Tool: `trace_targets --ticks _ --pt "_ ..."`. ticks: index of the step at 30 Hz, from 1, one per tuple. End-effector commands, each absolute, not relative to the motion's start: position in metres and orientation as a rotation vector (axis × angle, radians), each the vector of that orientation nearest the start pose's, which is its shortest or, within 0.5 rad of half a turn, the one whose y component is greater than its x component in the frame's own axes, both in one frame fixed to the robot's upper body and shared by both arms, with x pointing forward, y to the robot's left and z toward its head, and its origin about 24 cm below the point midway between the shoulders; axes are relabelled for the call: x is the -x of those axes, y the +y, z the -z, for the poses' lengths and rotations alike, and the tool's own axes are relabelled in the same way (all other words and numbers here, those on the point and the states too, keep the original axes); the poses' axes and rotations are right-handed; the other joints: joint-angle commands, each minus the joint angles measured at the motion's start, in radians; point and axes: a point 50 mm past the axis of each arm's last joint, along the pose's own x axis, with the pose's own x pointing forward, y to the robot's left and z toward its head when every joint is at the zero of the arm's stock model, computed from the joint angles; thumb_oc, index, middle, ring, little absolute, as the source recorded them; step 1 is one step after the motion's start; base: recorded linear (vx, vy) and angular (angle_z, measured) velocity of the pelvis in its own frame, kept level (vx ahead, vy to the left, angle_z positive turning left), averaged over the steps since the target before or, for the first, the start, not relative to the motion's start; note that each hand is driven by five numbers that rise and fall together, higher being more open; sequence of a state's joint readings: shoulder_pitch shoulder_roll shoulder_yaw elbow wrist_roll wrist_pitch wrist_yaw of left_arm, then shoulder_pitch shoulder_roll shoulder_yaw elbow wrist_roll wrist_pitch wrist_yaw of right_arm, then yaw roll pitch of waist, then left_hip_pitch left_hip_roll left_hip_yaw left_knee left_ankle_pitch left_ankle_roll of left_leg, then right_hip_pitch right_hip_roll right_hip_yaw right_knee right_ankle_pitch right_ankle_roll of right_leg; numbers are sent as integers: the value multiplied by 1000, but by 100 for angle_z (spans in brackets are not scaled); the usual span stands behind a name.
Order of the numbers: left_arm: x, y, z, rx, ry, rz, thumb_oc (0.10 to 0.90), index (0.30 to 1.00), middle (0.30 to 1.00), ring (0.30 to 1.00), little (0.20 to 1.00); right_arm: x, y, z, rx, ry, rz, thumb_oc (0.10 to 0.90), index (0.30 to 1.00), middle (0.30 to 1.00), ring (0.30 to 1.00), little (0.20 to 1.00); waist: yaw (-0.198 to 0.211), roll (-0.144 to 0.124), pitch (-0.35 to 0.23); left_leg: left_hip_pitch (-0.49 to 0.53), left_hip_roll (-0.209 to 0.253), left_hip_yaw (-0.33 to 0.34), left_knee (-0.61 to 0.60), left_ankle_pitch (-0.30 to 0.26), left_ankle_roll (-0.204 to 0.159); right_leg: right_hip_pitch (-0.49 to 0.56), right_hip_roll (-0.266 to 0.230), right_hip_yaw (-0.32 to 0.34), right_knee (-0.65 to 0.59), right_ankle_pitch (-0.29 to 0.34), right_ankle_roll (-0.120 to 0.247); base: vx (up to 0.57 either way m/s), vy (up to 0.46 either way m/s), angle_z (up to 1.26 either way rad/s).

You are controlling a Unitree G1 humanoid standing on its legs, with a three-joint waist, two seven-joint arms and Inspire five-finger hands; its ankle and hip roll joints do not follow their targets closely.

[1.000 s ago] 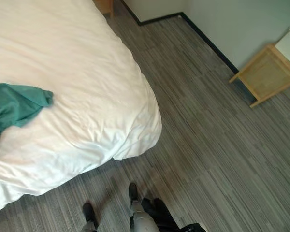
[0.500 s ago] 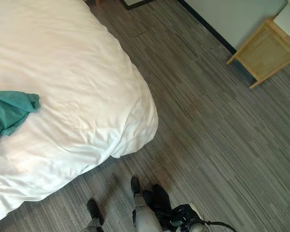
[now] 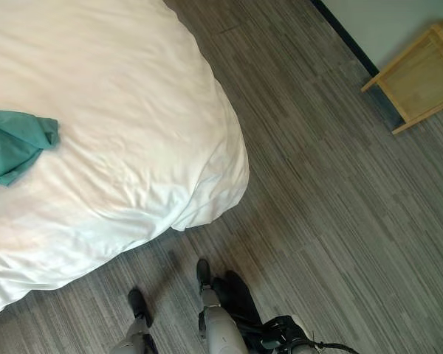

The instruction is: Pick up bed clothes into laundry basket.

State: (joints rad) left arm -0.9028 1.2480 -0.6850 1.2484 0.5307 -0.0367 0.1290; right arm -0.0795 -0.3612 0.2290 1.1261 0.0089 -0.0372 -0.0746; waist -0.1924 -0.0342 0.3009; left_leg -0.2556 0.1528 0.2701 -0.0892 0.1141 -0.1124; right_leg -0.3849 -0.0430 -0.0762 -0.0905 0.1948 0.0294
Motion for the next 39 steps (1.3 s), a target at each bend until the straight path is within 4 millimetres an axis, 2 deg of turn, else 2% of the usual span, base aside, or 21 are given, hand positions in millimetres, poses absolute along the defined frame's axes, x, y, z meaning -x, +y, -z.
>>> trace_targets --ticks 1,4,7,11,12,13,15,16,20,22,23,24,27,28,30,33,34,35,36,37,39 --pt "-238 490 -253 -1812 696 -726 400 300 300 300 300 -119 -290 133 520 1095 120 400 300 300 300 300 -24 20 -44 -23 64 12 2 12 -53 31 -54 28 3 -51 164 0 0 0" --pt "-232 494 -238 -1779 722 -699 400 300 300 300 300 -116 -290 134 514 1103 129 400 300 300 300 300 -18 22 -49 -23 66 13 2 11 -54 31 -53 26 3 -53 163 -19 2 -5" --pt "-263 470 -209 -1547 547 -682 400 300 300 300 300 -113 -287 137 502 1123 133 400 300 300 300 300 -19 17 -53 -10 66 8 2 11 -53 47 -51 21 3 -60 157 8 -15 0" --pt "-333 396 -201 -902 85 -699 400 300 300 300 300 -103 -280 144 496 1173 143 400 300 300 300 300 -22 0 -65 56 62 4 2 -3 -50 117 -43 10 3 -87 146 91 -48 10" --pt "-354 360 -186 -692 -11 -653 400 300 300 300 300 -99 -273 148 509 1192 134 400 300 300 300 300 -27 -8 -78 95 59 4 2 -18 -50 156 -44 5 3 -103 145 116 -54 20" --pt "-354 360 -185 -690 -10 -654 400 300 300 300 300 -98 -274 147 511 1192 135 400 300 300 300 300 -28 -7 -77 95 60 3 2 -14 -50 156 -44 5 3 -100 144 128 -44 16" --pt "-369 323 -180 -540 -104 -595 400 300 300 300 300 -96 -266 151 531 1205 113 400 300 300 300 300 -32 -14 -92 136 58 3 2 -31 -49 197 -44 3 3 -117 144 104 -48 6" --pt "-378 298 -194 -480 -214 -568 400 300 300 300 300 -100 -264 150 553 1194 104 400 300 300 300 300 -38 -17 -111 163 56 3 2 -44 -49 226 -41 9 3 -128 144 61 -55 0" --pt "-374 286 -220 -374 -378 -574 400 300 300 300 300 -114 -261 147 563 1142 85 400 300 300 300 300 -41 -20 -134 217 34 -14 2 -66 -34 262 -28 53 3 -135 139 73 36 -23" --pt "-364 286 -243 -247 -524 -599 400 300 300 300 300 -138 -257 137 566 1037 64 400 300 300 300 300 -19 -36 -136 263 -37 -157 18 -94 -1 283 -21 111 7 -137 131 121 65 -36" --pt "-358 279 -244 -202 -577 -567 400 300 300 300 300 -151 -255 130 583 964 46 400 300 300 300 300 -4 -46 -136 263 -83 -261 16 -125 21 286 -10 144 10 -138 122 38 1 -111" --pt "-352 270 -241 -170 -616 -525 400 300 300 300 300 -154 -256 125 570 924 53 400 300 300 300 300 -14 -46 -148 259 -102 -293 8 -130 35 289 -2 171 11 -132 118 1 18 -149" --pt "-335 253 -223 -167 -652 -462 400 300 300 300 300 -162 -261 109 560 819 80 400 300 300 300 300 -44 -38 -177 288 -106 -243 2 -137 53 271 11 202 75 -133 122 27 59 -115" --pt "-327 241 -216 -157 -665 -416 400 300 300 300 300 -174 -260 95 577 722 76 400 300 300 300 300 -59 -31 -170 303 -84 -196 2 -135 54 240 23 190 188 -156 143 -65 -52 -81" --pt "-322 225 -203 -107 -657 -369 400 300 300 300 300 -193 -257 73 574 590 95 400 300 300 300 300 -67 -18 -160 328 -54 -135 2 -143 46 212 -19 108 232 -151 159 -64 -85 -93" --pt "-307 217 -192 -135 -669 -322 400 300 300 300 300 -217 -256 42 570 415 136 400 300 300 300 300 -65 -2 -168 345 -19 -59 2 -142 33 210 -129 -53 190 -124 142 21 -157 -105" --pt "-301 180 -235 -107 -851 -234 400 300 300 300 300 -231 -252 16 612 284 123 400 300 300 300 300 -84 11 -191 384 0 -2 2 -166 24 205 -176 -109 139 -77 161 145 -263 -138" --pt "-287 197 -237 -118 -888 -201 400 300 300 300 300 -235 -258 2 586 226 170 400 300 300 300 300 -60 17 -184 399 0 10 2 -176 22 208 -189 -132 109 -58 169 132 -199 -130" --pt "-286 199 -236 -118 -885 -200 400 300 300 300 300 -234 -257 2 586 227 166 400 300 300 300 300 -63 13 -187 396 -2 11 2 -169 21 207 -191 -131 102 -50 167 181 -236 -128" --pt "-263 231 -201 -87 -775 -253 400 300 300 300 300 -248 -256 -31 585 74 209 400 300 300 300 300 -37 22 -182 451 10 38 2 -199 12 189 -216 -161 74 -18 188 213 -251 -127" --pt "-262 233 -194 -65 -748 -251 400 300 300 300 300 -254 -251 -44 586 3 198 400 300 300 300 300 -40 24 -182 478 18 62 2 -209 6 174 -225 -176 66 -9 195 218 -199 -132"
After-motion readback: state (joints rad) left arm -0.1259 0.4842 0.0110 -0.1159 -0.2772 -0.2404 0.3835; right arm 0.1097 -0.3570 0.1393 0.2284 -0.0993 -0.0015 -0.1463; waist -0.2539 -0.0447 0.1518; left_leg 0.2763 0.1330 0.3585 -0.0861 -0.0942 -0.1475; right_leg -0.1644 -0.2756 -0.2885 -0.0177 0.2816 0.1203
